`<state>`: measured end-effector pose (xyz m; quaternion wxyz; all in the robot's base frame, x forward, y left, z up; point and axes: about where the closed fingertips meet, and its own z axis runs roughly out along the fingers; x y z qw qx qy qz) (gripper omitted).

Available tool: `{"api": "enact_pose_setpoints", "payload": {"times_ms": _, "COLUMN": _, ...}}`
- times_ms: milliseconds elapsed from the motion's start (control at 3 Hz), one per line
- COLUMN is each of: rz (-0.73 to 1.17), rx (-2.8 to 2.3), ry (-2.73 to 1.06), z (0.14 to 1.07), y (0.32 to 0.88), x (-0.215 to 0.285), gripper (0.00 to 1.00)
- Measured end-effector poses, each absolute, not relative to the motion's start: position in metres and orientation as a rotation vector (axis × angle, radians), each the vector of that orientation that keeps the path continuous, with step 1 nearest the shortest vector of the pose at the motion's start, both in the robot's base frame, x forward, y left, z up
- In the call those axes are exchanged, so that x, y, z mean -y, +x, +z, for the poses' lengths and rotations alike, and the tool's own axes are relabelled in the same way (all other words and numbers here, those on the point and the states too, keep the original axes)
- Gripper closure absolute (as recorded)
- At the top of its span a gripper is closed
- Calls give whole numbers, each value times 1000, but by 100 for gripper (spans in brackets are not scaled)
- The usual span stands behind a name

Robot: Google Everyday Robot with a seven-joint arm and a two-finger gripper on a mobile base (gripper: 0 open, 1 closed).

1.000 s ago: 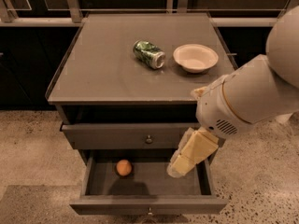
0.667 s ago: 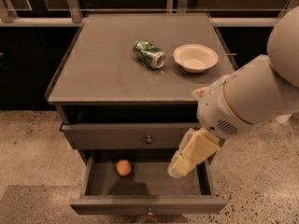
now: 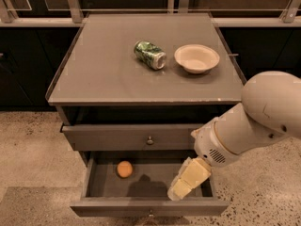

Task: Pick orange from middle drawer and place on counter

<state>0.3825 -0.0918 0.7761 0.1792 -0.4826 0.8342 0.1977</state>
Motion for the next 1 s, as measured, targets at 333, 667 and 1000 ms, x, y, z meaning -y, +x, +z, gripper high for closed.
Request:
{"api": "enact_pose_setpoints", "payload": {"times_ms": 333, "rz": 560, "rx": -2354, "ry": -1366, "z": 776, "y": 383, "x": 91, "gripper": 0}}
{"api": "enact_pose_setpoints", "payload": {"times_ms": 667, "rz": 657, "rx": -2357, "ry": -1447, "z": 732, "y": 386, "x": 55, "gripper": 0}}
{"api": "enact_pose_setpoints", "payload": {"times_ms": 1000, "rz": 721, "rx": -2329, "ry": -1507, "z": 676, "y": 386, "x": 16, "gripper": 0}}
